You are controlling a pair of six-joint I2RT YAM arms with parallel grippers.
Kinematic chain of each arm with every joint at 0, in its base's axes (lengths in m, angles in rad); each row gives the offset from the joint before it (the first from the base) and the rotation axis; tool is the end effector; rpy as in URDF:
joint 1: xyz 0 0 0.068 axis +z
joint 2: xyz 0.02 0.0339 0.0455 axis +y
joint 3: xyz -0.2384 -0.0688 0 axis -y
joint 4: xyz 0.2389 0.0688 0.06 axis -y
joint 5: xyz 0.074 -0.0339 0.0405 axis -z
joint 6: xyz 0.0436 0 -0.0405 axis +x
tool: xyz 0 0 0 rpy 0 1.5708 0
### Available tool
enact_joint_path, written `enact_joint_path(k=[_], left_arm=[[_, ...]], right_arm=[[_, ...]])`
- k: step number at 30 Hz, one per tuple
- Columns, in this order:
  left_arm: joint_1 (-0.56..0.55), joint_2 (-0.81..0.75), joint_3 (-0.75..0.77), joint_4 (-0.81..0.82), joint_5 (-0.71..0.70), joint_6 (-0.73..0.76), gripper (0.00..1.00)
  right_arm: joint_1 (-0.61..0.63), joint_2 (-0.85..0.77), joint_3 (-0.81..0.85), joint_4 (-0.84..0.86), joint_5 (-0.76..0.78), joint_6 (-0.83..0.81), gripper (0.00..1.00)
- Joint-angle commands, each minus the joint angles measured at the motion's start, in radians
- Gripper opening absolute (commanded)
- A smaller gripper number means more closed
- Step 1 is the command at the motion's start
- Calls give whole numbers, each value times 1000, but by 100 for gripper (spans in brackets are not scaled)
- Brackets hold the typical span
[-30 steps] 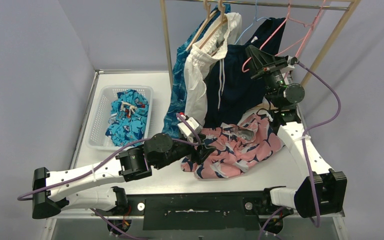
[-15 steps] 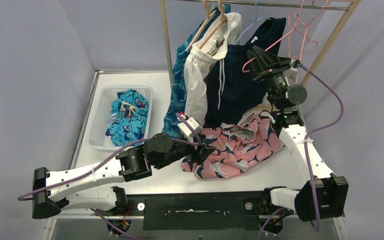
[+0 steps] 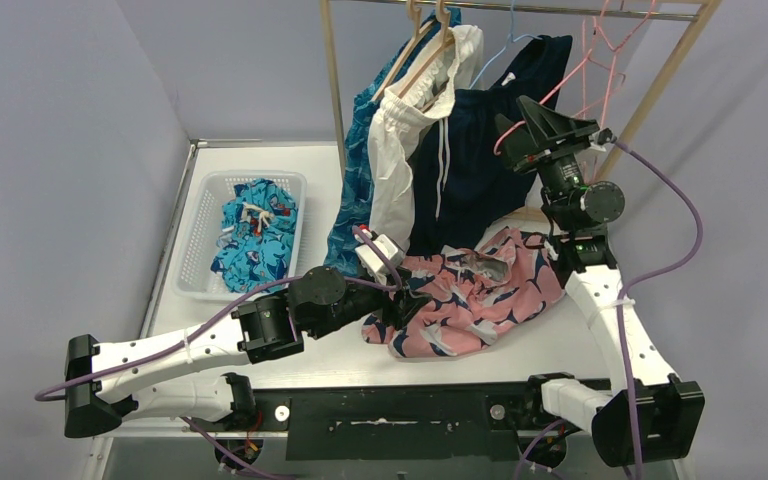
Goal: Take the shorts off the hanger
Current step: Place the hanger on the clothes rod, then pick up the shorts at the center of the board.
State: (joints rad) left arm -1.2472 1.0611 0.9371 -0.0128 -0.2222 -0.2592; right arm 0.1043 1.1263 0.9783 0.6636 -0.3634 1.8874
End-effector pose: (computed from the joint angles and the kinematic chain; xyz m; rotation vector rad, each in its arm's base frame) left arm 0.0929 -0.2469 0.3357 0.6938 1.6545 -0.9194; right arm 0.2594 0.0427 0.4094 0.7314 1.1015 1.9422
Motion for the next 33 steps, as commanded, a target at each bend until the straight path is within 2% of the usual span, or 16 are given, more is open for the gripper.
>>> enact_joint_path(k=[1, 5, 7, 14, 22, 28, 33], left_arm=[[4, -15, 18, 27, 12, -9, 57], [3, -20, 11, 28, 11, -11, 57], [4, -19, 11, 29, 13, -11, 57], [4, -27, 1, 22, 14, -19, 57], [4, -24, -6, 30, 18, -26, 57], [3, -20, -6, 27, 26, -31, 57], [5, -28, -8, 15, 13, -31, 57]], right_arm=[[-6, -82, -15, -42, 5, -65, 62], [-8, -159, -18, -160, 42, -132, 76], [-9, -188, -23, -189, 46, -143, 80], [-12, -285, -107, -285, -23, -158, 83], [-16, -384, -188, -387, -42, -215, 93], [-18, -424, -213, -443, -70, -240, 94], [-18, -501, -218, -674, -50, -369, 93]])
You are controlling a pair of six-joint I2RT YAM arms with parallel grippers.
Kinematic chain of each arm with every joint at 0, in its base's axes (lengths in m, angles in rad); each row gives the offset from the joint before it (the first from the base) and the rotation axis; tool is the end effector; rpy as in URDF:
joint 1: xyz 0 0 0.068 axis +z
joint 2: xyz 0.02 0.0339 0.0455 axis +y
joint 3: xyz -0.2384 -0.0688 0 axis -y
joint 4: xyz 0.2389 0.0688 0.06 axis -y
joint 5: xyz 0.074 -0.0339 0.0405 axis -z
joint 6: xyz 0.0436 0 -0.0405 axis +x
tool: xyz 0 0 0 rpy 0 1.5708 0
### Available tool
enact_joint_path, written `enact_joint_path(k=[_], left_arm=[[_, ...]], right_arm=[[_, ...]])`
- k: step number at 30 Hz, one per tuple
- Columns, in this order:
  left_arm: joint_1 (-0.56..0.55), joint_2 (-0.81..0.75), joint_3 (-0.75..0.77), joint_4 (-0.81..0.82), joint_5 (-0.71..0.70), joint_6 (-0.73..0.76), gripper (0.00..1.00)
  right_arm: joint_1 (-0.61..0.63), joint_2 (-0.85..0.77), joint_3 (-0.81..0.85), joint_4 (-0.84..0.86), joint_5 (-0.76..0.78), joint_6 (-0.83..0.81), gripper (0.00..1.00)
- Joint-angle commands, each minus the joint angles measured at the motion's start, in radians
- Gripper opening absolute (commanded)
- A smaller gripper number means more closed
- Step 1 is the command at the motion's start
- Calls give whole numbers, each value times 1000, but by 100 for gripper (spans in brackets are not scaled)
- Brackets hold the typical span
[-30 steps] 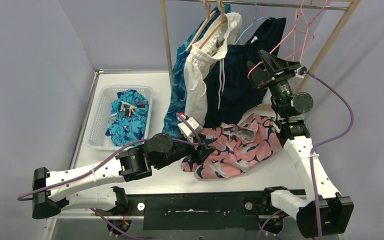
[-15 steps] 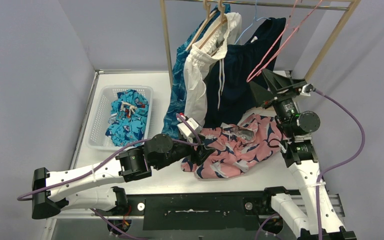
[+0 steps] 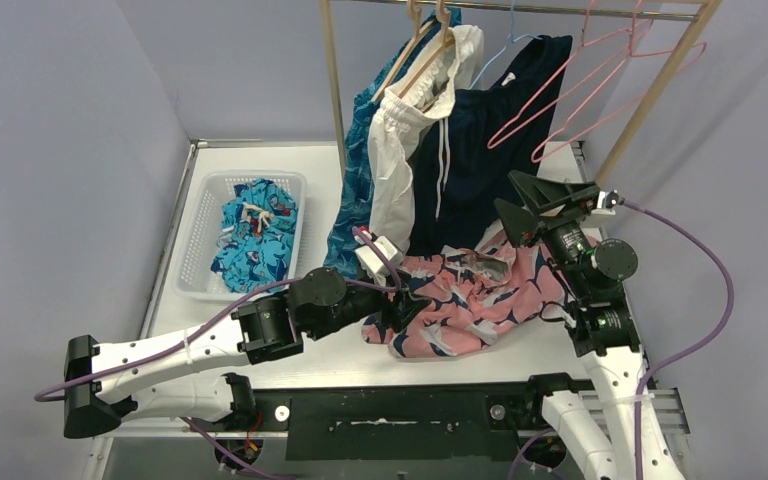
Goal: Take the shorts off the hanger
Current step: Pick up the shorts at the center of the board.
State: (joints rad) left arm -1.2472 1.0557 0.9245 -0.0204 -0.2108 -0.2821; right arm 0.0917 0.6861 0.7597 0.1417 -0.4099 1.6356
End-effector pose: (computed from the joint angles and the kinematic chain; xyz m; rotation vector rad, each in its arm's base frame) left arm 0.0921 -0.2460 0.3316 0.6929 1.6764 -0.9362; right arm 0.1784 0.0339 0.3663 0.7965 1.3936 1.6777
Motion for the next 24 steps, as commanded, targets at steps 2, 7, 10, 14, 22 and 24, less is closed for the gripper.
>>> enact_joint_path(k=[2, 7, 10, 14, 22, 24], left_arm=[[5, -24, -2, 20, -9, -11, 58], [18, 20, -2, -10, -26, -32, 66], [27, 80, 11, -34, 2, -42, 68], [38, 179, 25, -20, 63, -55, 70], [78, 508, 179, 18, 165, 6, 78], [98, 596, 260, -1, 192, 39, 78]], right_arm=[[-6, -100, -5, -253, 28, -185, 93], [-6, -199, -15, -536, 202, -370, 93], [-5, -236, -51, -662, 324, -437, 93], [-6, -282, -134, -755, 451, -456, 93], [-5, -367, -295, -822, 565, -394, 93], [-5, -367, -304, -856, 592, -369, 93]])
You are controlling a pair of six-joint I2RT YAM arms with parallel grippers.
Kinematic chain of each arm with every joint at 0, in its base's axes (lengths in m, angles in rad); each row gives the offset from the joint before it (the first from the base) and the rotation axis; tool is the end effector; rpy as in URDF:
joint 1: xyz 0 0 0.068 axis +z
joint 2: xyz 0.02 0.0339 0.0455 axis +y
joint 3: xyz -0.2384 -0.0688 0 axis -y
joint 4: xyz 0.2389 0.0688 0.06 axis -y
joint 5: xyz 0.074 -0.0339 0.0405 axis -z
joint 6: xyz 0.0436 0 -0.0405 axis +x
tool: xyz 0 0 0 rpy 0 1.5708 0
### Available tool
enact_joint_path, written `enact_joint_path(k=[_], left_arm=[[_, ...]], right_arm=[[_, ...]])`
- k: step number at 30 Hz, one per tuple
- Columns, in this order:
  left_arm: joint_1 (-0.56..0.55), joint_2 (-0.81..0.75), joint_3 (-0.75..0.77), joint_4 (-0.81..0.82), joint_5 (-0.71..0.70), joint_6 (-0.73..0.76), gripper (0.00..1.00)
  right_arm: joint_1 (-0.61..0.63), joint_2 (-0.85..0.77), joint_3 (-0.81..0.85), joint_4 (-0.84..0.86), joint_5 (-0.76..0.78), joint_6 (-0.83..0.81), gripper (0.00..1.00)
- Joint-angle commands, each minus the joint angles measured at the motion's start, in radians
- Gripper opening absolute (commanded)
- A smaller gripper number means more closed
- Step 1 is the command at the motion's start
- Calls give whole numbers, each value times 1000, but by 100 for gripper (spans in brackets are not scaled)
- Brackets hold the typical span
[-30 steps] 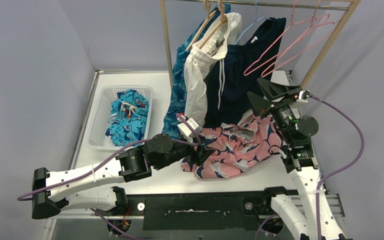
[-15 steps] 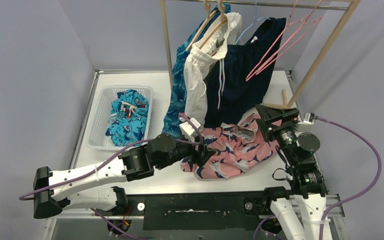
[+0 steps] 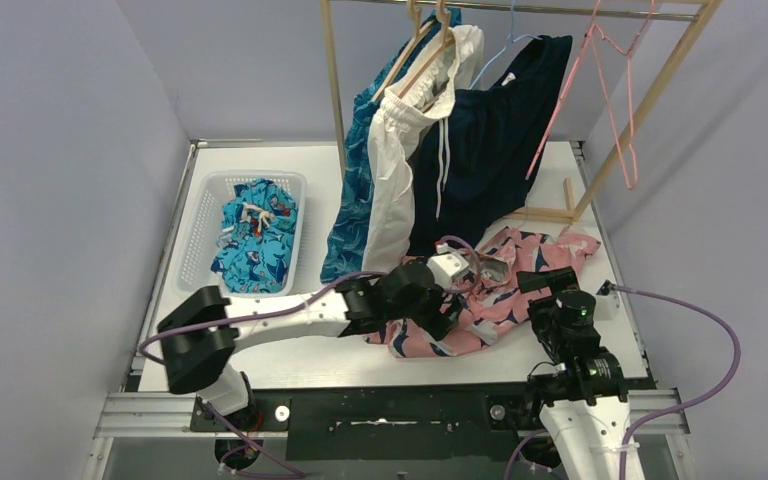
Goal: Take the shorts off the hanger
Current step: Pick up the shorts at the center of the board.
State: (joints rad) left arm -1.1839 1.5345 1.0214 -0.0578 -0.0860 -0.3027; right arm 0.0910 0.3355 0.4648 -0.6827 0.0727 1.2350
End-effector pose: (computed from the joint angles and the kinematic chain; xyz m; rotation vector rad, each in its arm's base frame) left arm 0.1347 -0.3206 0.2233 0.9081 2.0494 -0.7574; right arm 0.1238 0.0081 0.2205 1.2311 1.8296 0.6935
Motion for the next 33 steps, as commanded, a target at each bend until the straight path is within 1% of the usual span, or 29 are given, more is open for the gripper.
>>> enact_joint_path(k=[1, 3, 5, 9, 14, 16, 20, 23, 26, 28, 29, 30, 31, 33], left_arm=[[45, 158, 209, 10, 79, 81, 79], [65, 223, 285, -29, 79, 134, 79], [97, 277, 322, -31, 98, 195, 79], [141, 363, 403, -58, 128, 336, 79], [150, 460, 471, -21, 123, 543, 80], [148, 498, 501, -23, 125, 601, 80], [150, 570, 544, -11, 108, 677, 80], [149, 641, 587, -29, 58, 708, 80], [150, 725, 660, -115, 43, 715, 80], [149, 778, 731, -222, 95, 699, 80], [150, 808, 771, -291, 137, 692, 76], [150, 835, 828, -359, 185, 682, 71], [150, 863, 862, -421, 226, 669, 61], [151, 900, 904, -523, 312, 622, 39]], right_arm=[[-5, -9, -7, -66, 131, 62, 93], [-4, 3, 8, -103, 157, 58, 93], [-4, 9, 22, -116, 163, 29, 94], [-5, -12, 31, -122, 174, 27, 95], [-5, -46, 23, -104, 180, 35, 95], [-5, -50, 24, -102, 180, 36, 95], [-5, -48, 26, -103, 176, 28, 95], [-4, -43, 23, -95, 166, 22, 95], [-4, -39, 17, -81, 150, 18, 95], [-4, -34, 9, -72, 138, 22, 95], [-4, -31, 6, -66, 133, 24, 95], [-5, -29, 3, -63, 129, 26, 95], [-4, -26, 3, -63, 127, 29, 95], [-4, -23, 4, -66, 128, 33, 95]])
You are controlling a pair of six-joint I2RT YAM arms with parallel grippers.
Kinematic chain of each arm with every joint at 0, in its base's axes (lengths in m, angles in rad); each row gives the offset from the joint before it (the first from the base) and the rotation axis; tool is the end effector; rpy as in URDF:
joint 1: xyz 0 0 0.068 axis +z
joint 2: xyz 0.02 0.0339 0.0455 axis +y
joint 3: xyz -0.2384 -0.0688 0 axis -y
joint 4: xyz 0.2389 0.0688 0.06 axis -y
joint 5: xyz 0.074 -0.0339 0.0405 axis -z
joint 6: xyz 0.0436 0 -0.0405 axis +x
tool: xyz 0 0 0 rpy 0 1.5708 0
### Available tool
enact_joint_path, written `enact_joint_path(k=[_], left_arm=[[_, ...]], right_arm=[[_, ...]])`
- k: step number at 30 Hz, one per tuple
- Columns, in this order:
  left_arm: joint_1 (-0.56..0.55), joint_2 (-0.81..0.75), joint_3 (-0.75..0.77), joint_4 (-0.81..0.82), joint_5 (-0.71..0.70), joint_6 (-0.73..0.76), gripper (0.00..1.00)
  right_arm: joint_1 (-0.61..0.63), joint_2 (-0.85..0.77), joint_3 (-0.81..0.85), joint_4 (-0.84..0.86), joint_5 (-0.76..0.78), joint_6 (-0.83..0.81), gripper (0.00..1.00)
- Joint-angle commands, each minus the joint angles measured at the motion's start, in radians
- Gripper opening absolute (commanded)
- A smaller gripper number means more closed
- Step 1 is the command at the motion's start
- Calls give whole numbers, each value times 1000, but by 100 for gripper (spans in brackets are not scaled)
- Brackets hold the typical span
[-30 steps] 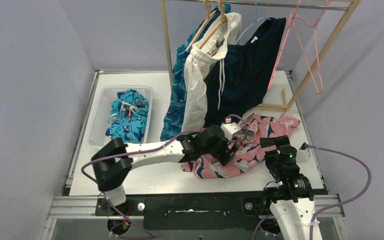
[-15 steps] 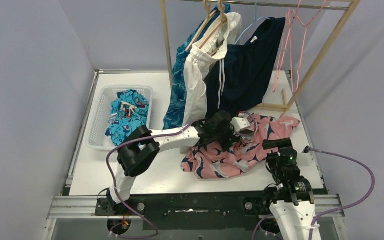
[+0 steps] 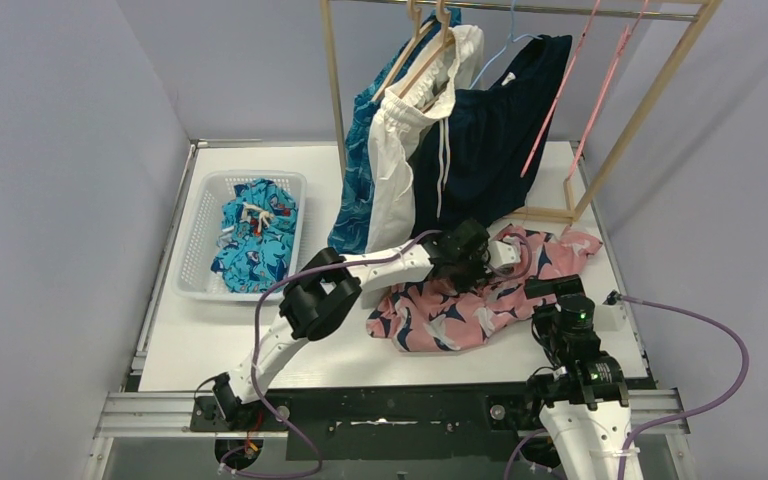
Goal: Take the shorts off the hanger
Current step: Pick up the shorts at the center of the board.
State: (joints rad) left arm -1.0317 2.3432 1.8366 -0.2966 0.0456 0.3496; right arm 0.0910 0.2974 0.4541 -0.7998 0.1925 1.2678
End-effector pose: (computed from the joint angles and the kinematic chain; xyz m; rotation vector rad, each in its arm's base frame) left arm 0.2581 -0.4353 0.1362 1.5499 1.8406 -0.3767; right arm 0.1124 0.0019 0.2099 1.3401 1.8125 0.5386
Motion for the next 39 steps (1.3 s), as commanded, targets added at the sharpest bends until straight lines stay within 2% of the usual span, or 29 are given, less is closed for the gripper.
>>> enact_joint_path(k=[1, 3, 5, 10, 17, 20, 21, 25, 26, 28, 34, 39], left_arm=[[-1, 98, 92, -303, 212, -53, 27], [-1, 88, 59, -301, 271, -104, 10], [-5, 40, -21, -243, 310, -150, 0], [-25, -177, -282, -66, 282, -252, 0], [-40, -586, -643, 20, 165, -370, 0], [-35, -709, -766, 45, 146, -424, 0], [-33, -734, -795, 60, 142, -439, 6], [-18, -767, -862, 113, 145, -478, 51], [-14, -760, -860, 118, 149, -481, 65], [-7, -736, -850, 129, 151, -483, 78], [25, -682, -824, 186, 188, -484, 82], [39, -624, -806, 201, 122, -448, 82]], right_arm=[[-5, 16, 15, 49, 10, 2, 95], [-5, 12, 17, 44, 14, 4, 95], [-5, 8, 18, 36, 20, 10, 95], [-4, -6, 27, 17, 23, 19, 95], [-3, -27, 26, 3, 23, 40, 95], [-3, -29, 9, 23, 9, 51, 95], [-4, -27, -1, 36, 0, 51, 95], [-3, 0, -31, 87, -58, 57, 95], [-3, 12, -34, 95, -73, 56, 95], [-4, 39, -41, 109, -98, 42, 95], [-4, 137, -82, 173, -202, -30, 96], [-3, 220, -142, 281, -310, -45, 96]])
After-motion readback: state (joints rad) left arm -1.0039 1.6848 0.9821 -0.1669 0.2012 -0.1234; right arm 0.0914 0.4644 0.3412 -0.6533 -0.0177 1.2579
